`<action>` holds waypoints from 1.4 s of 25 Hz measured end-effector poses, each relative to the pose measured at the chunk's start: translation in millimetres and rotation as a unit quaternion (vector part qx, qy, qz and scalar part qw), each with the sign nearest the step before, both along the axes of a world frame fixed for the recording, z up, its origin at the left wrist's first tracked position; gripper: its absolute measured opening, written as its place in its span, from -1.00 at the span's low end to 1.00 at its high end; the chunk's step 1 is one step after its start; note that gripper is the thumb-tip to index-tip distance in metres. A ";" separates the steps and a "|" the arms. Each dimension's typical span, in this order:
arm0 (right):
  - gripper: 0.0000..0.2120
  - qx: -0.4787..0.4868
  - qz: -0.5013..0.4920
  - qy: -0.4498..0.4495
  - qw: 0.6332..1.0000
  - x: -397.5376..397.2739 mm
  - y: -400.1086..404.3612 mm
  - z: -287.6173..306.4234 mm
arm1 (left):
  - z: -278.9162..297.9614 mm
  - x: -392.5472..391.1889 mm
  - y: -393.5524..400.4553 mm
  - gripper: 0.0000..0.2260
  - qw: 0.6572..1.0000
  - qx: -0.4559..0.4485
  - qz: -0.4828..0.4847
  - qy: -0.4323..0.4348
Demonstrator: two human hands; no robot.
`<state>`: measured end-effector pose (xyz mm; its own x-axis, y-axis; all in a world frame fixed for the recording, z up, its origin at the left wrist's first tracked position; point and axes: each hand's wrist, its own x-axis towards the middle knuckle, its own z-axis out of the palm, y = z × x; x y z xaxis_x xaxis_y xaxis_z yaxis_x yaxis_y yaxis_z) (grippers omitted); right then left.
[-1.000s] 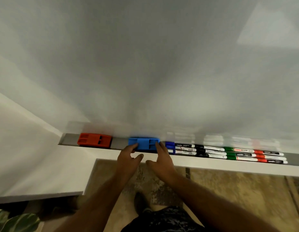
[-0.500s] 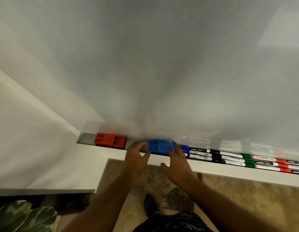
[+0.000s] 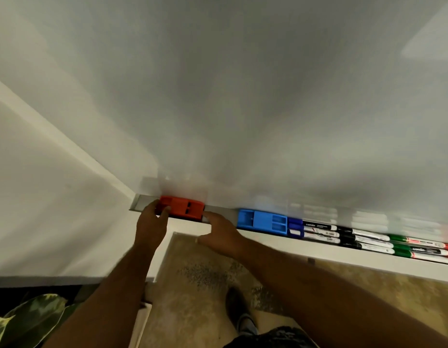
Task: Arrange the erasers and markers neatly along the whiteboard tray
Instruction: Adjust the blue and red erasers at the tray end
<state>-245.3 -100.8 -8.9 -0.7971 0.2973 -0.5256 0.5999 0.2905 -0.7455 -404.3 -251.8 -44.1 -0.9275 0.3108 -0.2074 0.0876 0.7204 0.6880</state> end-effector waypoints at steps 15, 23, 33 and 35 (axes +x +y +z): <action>-0.15 0.049 -0.038 0.005 0.998 59.7 14.9 -0.3 | -0.8 70.7 45.0 -0.72 0.996 0.084 -0.025 -0.002; -0.14 0.103 0.031 0.003 0.994 63.4 19.1 -8.6 | -7.2 81.5 52.3 -0.69 0.996 0.010 -0.076 0.046; -0.21 0.116 0.022 0.003 0.993 107.4 42.1 -21.4 | 4.1 100.5 63.7 -0.51 0.986 0.003 -0.133 0.101; -0.29 0.133 -0.005 -0.003 0.991 136.3 56.2 -22.1 | 8.1 117.6 75.9 -0.53 0.976 0.012 -0.175 0.126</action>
